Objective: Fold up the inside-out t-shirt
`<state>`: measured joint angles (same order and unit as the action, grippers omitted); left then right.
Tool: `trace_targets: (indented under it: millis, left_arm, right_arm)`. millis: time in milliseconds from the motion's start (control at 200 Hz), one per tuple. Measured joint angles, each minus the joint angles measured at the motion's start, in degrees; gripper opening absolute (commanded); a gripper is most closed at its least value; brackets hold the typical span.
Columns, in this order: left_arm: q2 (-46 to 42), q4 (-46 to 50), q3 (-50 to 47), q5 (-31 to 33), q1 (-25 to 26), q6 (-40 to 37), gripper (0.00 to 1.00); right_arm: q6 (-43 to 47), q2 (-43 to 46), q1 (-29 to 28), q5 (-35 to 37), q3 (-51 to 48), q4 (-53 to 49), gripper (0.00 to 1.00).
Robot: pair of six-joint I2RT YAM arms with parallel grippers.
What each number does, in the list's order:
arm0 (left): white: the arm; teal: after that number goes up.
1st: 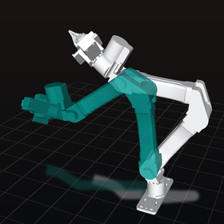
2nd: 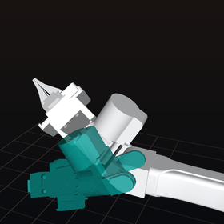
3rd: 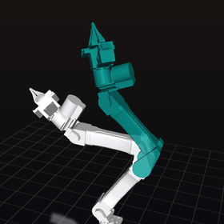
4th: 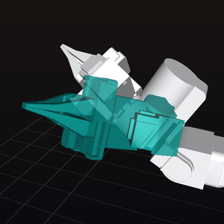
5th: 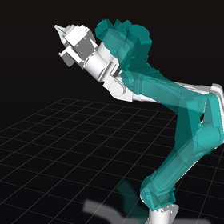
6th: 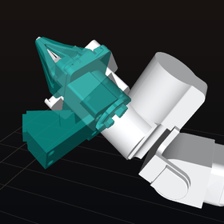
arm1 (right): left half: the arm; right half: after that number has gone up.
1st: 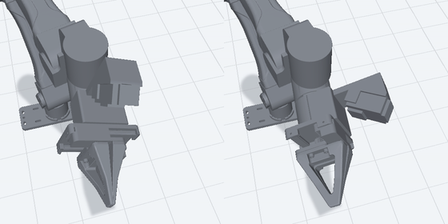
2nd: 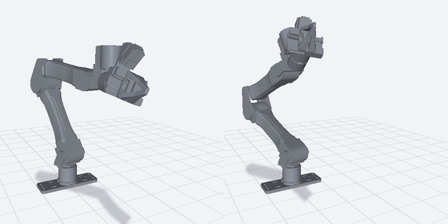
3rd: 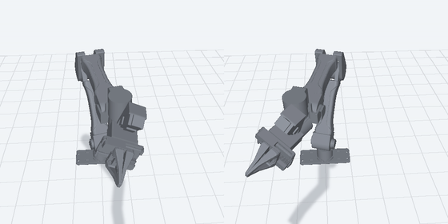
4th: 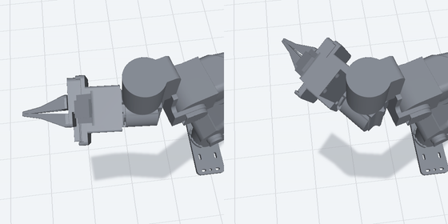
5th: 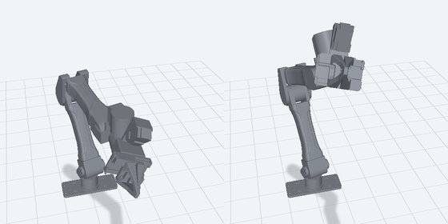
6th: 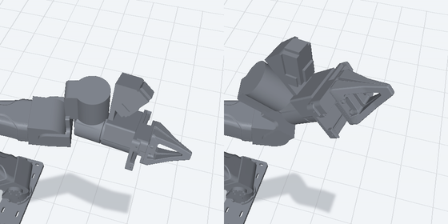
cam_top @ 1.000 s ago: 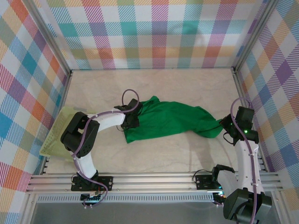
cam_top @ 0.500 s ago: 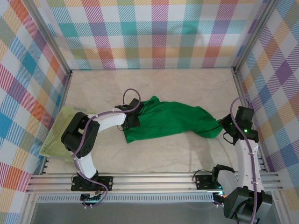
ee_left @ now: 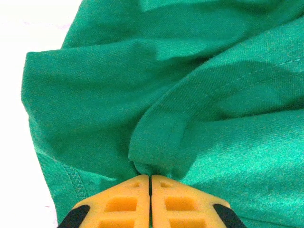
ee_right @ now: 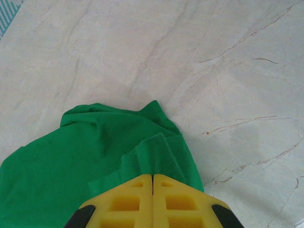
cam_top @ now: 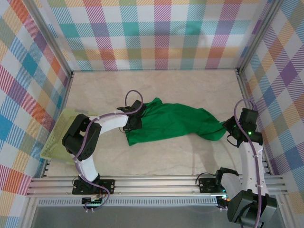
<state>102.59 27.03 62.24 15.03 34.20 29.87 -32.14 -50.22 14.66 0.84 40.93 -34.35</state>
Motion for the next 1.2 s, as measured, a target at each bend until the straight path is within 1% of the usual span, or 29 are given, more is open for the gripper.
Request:
trace_targets:
  millis: [25,115,225,360,525,625,780,865,1015,1120,1200]
  left_arm:
    - [0.0,0.1,0.1,0.2,0.1,0.1,0.00]
    - [-1.0,0.2,0.1,1.1,0.6,-0.2,0.00]
    - [-6.3,0.2,-0.1,1.4,1.0,-0.2,0.00]
    - [-15.8,0.0,1.0,2.1,1.0,-1.2,0.00]
    - [-22.0,0.0,6.2,4.0,0.8,-2.8,0.00]
    - [-25.2,0.6,9.2,4.0,-1.1,-3.5,0.00]
    - [-30.3,1.4,18.0,4.6,-8.0,-4.4,0.00]
    - [-34.8,1.1,23.1,5.4,-10.5,-5.3,0.00]
    - [-41.6,0.0,32.6,5.6,-11.2,-8.4,0.00]
    - [-44.0,-0.4,36.6,5.7,-11.3,-10.3,0.00]
    - [-44.1,-0.1,37.9,6.3,-11.3,-11.6,0.00]
  right_arm:
    - [0.0,0.0,0.0,0.0,0.0,0.0,0.00]
    - [0.0,0.0,0.0,0.0,0.2,-0.1,0.00]
    - [0.0,0.0,0.0,0.2,2.3,-0.9,0.00]
    - [0.0,0.0,0.0,0.2,8.9,-1.9,0.00]
    - [0.0,0.0,0.0,0.7,17.8,-2.4,0.00]
    - [-0.5,-0.7,0.0,0.8,25.2,-3.7,0.00]
    - [-0.9,-3.3,0.0,-1.7,41.7,-3.5,0.00]
    - [0.2,-4.4,0.0,-3.7,51.2,-1.4,0.00]
    - [3.5,-5.2,0.0,-6.3,64.3,1.0,0.00]
    - [5.9,-4.7,0.0,-9.1,69.0,2.7,0.00]
    - [7.4,-4.7,0.0,-10.8,70.2,3.5,0.00]
